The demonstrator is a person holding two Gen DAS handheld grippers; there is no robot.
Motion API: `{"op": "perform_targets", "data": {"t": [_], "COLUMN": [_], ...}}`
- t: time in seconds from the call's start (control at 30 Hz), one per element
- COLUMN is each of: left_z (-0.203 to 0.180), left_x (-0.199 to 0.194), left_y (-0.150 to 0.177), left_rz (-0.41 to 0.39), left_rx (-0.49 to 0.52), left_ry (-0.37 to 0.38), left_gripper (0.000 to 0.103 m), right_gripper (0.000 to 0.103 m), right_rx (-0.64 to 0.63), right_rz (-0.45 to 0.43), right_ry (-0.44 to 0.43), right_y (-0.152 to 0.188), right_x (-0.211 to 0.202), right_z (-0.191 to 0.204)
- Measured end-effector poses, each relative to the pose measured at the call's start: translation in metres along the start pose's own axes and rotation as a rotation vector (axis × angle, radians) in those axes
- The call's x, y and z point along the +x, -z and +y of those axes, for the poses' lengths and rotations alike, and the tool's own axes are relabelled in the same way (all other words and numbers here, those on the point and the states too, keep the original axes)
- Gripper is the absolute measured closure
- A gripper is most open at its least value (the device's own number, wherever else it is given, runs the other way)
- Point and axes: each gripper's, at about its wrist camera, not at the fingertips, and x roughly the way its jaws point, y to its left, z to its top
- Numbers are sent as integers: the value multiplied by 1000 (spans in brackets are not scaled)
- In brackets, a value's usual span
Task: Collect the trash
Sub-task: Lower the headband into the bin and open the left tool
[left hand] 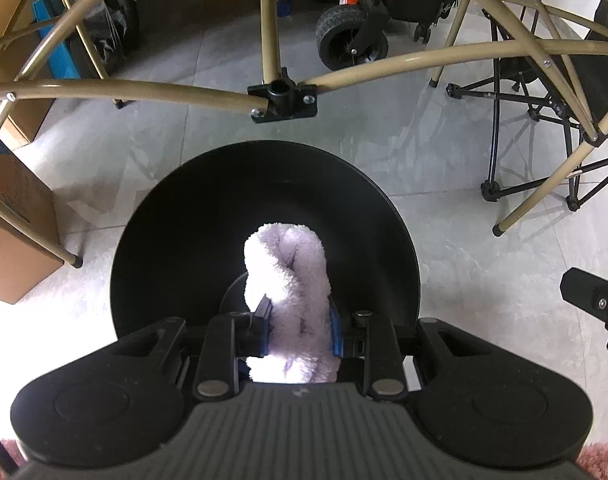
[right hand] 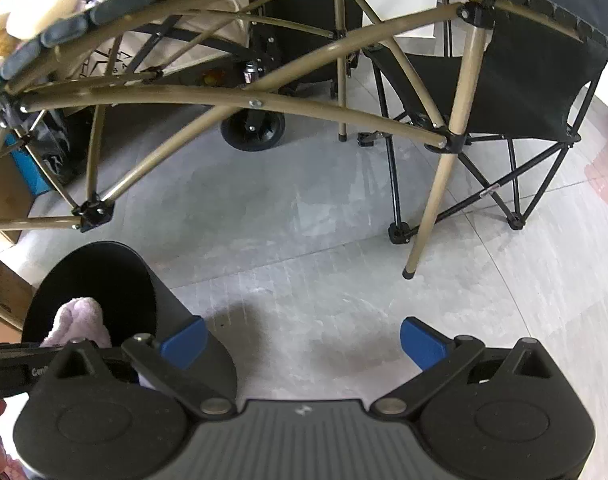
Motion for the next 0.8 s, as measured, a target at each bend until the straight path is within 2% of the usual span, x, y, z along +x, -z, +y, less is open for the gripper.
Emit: {"op": "perform_targets", "data": {"t": [0.13,0.23,0.3,0.33,0.37,0.4,0.47,0.8], "left_z": [-3,-4,-7,-8,-10,-11,-13,-17], "left_x": [5,5,3,2,2,1,-1,-2], "left_y": [-3,-2,-1,0,0,0,0,1], "left_rz": [17,23,14,7,3,-1,-8,-13], "left_rx": [-2,5,23,32,41,46,48,52], "left_ry": [3,7,4,-1,-4,-5,-9,-30], "left_gripper": [75,70,54,50,40,26,9,7], "right_gripper": [0,0,0,0,0,0,0,0], "right_rx": [9,9,9,10,10,9,9,6], "right_rz": [12,13,13,13,13,13,12,6], "right_ry": [9,10,10,11,11,10,11,11], "right_y": [1,2,2,2,2,2,2,1], "right_x": [4,5,5,5,5,5,5,3], "right_z": [-4,-4,-4,-4,-4,-4,-4,-4]}}
